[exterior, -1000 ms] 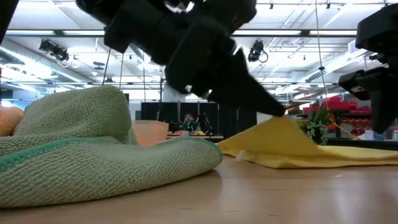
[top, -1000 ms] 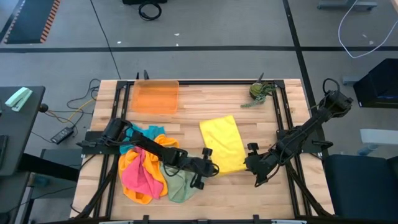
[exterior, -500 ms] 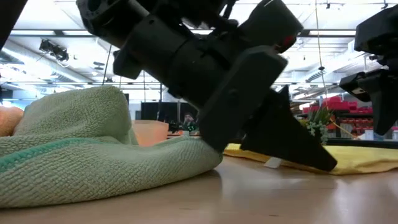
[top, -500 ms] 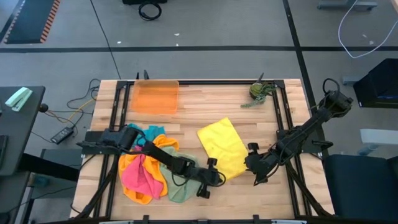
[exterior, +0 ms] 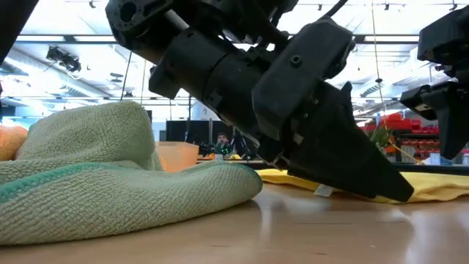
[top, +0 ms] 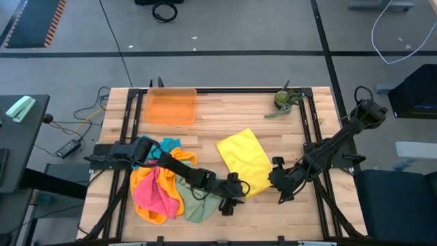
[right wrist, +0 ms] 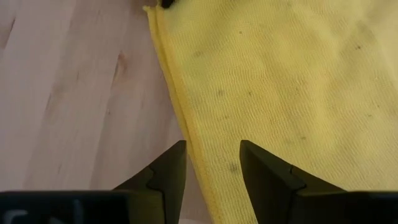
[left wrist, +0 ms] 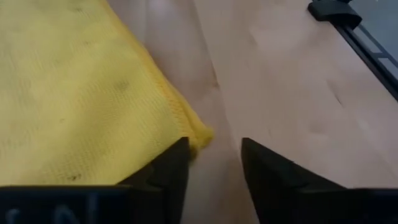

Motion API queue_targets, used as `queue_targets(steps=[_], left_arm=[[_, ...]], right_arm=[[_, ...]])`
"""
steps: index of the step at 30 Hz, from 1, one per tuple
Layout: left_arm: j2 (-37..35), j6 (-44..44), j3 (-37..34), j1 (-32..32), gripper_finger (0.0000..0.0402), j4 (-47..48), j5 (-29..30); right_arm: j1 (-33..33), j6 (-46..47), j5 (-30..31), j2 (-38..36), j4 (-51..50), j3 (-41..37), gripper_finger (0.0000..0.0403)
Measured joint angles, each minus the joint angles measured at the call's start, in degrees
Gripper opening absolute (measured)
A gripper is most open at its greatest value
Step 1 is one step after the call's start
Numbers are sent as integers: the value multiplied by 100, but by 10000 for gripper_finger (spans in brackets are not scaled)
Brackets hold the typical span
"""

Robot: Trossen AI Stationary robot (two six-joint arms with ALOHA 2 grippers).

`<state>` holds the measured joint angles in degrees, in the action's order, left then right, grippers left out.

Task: Fold microfiber towels
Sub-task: Fold the yellow towel

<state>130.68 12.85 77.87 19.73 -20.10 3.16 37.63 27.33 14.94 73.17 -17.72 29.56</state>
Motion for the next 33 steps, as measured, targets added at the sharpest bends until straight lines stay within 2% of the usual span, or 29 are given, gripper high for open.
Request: queue_targets(steps=[3, 6, 11, 14, 20, 29, 33], left_arm=[[-5, -101, 94, 1, 195, 97, 26], [-5, -328, 346, 22, 205, 384, 141], [-5, -1089, 895, 186, 195, 961, 327], [-19, -1248, 1182, 259, 183, 1407, 576], [113, -1019, 1198, 159, 175, 1487, 891], [380, -592, 1211, 111, 199, 1308, 883], [508, -265, 1228, 109, 197, 1306, 907]], right_arm=[[0, 4, 0, 0, 0, 0, 157], [0, 7, 0, 0, 0, 0, 157], [0, 69, 0, 0, 0, 0, 157], [0, 69, 0, 0, 0, 0, 157], [0, 57, -1, 0, 0, 0, 157], [0, 51, -2, -2, -11, 0, 157], [0, 24, -2, -2, -23, 0, 157]])
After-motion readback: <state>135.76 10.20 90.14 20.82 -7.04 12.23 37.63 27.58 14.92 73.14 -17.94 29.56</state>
